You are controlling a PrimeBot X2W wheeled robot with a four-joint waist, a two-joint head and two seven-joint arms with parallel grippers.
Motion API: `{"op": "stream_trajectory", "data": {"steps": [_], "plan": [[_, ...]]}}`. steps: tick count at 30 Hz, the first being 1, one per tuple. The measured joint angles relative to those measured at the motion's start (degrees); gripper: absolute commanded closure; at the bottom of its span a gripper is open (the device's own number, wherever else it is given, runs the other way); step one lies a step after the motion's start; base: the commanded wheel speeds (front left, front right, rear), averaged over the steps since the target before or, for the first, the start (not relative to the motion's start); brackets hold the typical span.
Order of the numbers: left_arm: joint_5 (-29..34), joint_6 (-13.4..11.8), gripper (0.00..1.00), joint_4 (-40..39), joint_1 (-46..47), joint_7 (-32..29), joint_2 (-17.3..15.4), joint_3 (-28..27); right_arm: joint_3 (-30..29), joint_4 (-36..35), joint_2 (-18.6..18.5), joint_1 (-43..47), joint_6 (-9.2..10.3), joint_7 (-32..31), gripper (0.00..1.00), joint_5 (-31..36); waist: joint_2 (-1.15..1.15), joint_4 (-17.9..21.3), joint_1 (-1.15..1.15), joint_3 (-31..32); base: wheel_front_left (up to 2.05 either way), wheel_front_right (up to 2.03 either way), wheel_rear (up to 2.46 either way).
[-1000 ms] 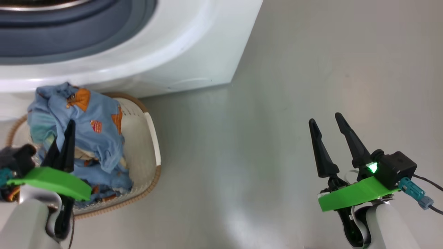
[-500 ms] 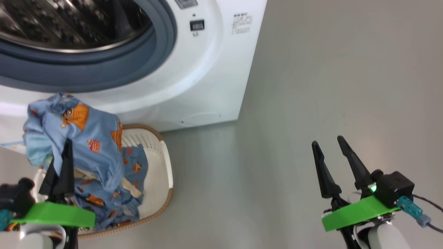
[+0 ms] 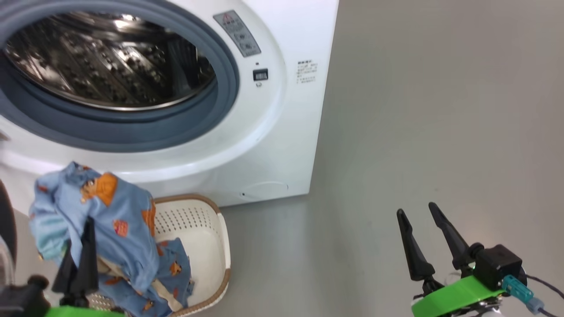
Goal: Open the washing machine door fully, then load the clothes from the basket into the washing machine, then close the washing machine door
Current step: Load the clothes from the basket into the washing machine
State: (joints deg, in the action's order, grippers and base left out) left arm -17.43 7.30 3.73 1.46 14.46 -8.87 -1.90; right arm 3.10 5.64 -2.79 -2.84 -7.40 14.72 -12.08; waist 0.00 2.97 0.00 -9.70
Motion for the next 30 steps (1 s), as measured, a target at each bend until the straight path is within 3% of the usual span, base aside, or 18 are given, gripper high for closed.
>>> {"op": "stream_trajectory", "data": {"steps": [16, 30], "plan": [[2.8, 0.0, 1.0, -3.5, -9.0, 0.0, 2.8, -2.1, -0.8, -0.7, 0.0, 4.4, 0.0, 0.0, 0.0, 1.4, 0.0, -0.3, 0.0, 7.4, 0.0, 0.0, 0.0], [4.8, 0.0, 1.0, -4.7, -12.9, 0.0, 4.5, -3.1, -1.4, -1.0, 0.1, 5.5, 0.0, 0.0, 0.0, 1.4, 0.0, -0.8, 0.0, 8.8, 0.0, 0.0, 0.0]]}}
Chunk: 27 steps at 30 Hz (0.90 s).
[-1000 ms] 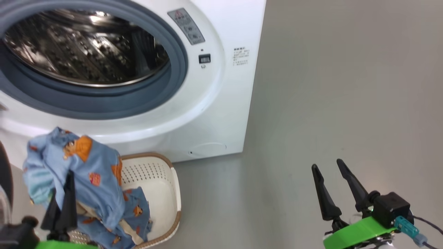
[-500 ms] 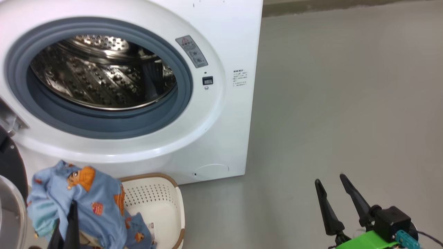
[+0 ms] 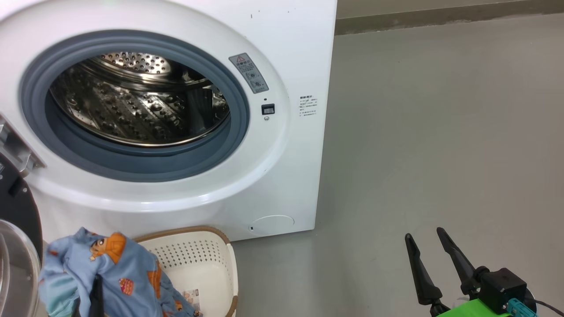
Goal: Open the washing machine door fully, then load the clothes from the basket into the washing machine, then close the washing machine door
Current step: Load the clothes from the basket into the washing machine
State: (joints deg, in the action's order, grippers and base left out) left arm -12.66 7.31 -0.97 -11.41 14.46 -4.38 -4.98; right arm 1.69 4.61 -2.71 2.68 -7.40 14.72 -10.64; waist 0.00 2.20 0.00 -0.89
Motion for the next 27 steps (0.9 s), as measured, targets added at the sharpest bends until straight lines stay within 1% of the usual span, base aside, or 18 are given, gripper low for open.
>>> {"op": "stream_trajectory", "data": {"steps": [8, 16, 20, 21, 27], "plan": [[0.0, 0.0, 1.0, 0.0, -0.1, 0.0, 0.5, 0.3, 0.0, 0.0, 0.0, 0.0, 0.0, 0.0, 0.0, 0.0, 0.0, 0.1, 0.0, -0.4, 0.0, 0.0, 0.0], [-0.6, 0.0, 1.0, 0.3, 0.6, 0.0, 0.4, 1.4, 0.1, -0.2, 0.0, -0.1, 0.0, 0.0, 0.0, 0.0, 0.0, 0.1, 0.0, -2.5, 0.0, 0.0, 0.0], [-1.4, 0.0, 1.0, 0.9, 3.8, 0.0, -0.5, 2.5, 0.5, -0.3, 0.0, -0.5, 0.0, 0.0, 0.0, -0.3, 0.0, 0.2, 0.0, -4.3, 0.0, 0.0, 0.0], [-1.8, 0.0, 1.0, 1.3, 6.3, 0.0, -1.2, 3.1, 0.9, -0.4, 0.0, -0.8, 0.0, 0.0, 0.0, -0.5, 0.0, 0.3, 0.0, -5.3, 0.0, 0.0, 0.0], [-3.4, 0.0, 1.0, 4.0, 14.6, 0.0, -2.8, 4.2, 1.5, -1.0, 0.0, -3.0, 0.0, 0.0, 0.0, -0.7, 0.0, 1.0, 0.0, -8.8, 0.0, 0.0, 0.0]]}}
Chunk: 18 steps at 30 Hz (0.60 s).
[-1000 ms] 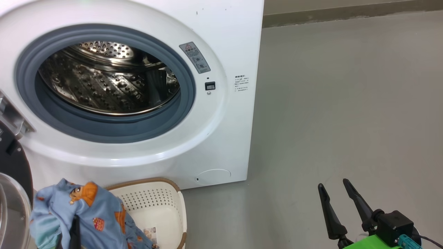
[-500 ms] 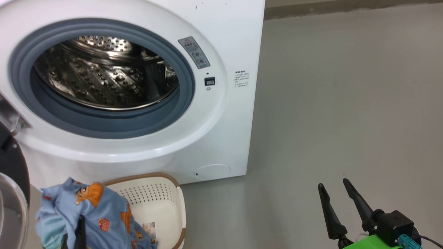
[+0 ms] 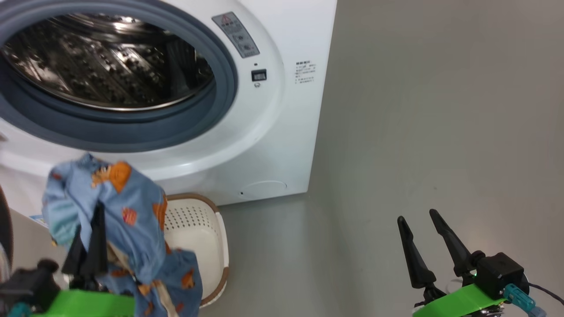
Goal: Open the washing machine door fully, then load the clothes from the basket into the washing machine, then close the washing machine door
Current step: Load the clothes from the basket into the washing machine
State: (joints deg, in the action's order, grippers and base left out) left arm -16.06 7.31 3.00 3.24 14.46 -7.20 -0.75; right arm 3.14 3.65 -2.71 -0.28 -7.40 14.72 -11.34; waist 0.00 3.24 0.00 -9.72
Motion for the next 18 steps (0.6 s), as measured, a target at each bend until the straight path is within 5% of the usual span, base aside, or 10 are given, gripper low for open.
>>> {"op": "stream_trajectory", "data": {"steps": [18], "plan": [[-2.1, 0.0, 1.0, 14.3, 28.5, 0.1, -6.2, 3.1, 3.1, -1.1, 0.0, -6.2, 0.0, 0.0, 0.0, -2.5, 0.0, 3.6, 0.0, -11.9, 0.0, 0.0, 0.0]]}}
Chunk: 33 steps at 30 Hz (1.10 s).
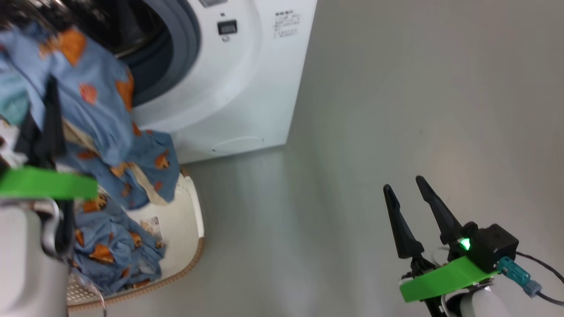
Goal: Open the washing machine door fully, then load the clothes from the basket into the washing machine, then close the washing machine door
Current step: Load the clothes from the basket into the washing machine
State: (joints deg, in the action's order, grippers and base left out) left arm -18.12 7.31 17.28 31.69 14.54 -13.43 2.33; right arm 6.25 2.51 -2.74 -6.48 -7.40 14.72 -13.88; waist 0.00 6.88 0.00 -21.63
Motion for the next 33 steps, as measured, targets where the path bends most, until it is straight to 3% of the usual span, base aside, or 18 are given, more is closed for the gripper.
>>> {"op": "stream_trajectory", "data": {"steps": [16, 22, 33], "plan": [[-2.1, 0.0, 1.0, 16.9, 23.8, -1.6, -4.5, 6.6, 2.3, -0.3, 0.0, -4.4, 0.0, 0.0, 0.0, -1.4, 0.0, 3.2, 0.0, -10.1, 0.0, 0.0, 0.0], [-3.8, 0.0, 1.0, 24.5, 34.4, -9.0, -5.9, 8.8, 3.6, -0.2, 0.0, -5.8, 0.0, 0.0, 0.0, -3.2, 0.0, 4.7, 0.0, -14.0, 0.0, 0.0, 0.0], [-7.5, 0.0, 1.0, 29.8, 44.6, -18.6, -9.3, 13.3, 6.2, 0.3, 0.0, -6.6, 0.0, 0.0, 0.0, -4.3, 0.0, 6.2, 0.0, -19.1, 0.0, 0.0, 0.0]]}}
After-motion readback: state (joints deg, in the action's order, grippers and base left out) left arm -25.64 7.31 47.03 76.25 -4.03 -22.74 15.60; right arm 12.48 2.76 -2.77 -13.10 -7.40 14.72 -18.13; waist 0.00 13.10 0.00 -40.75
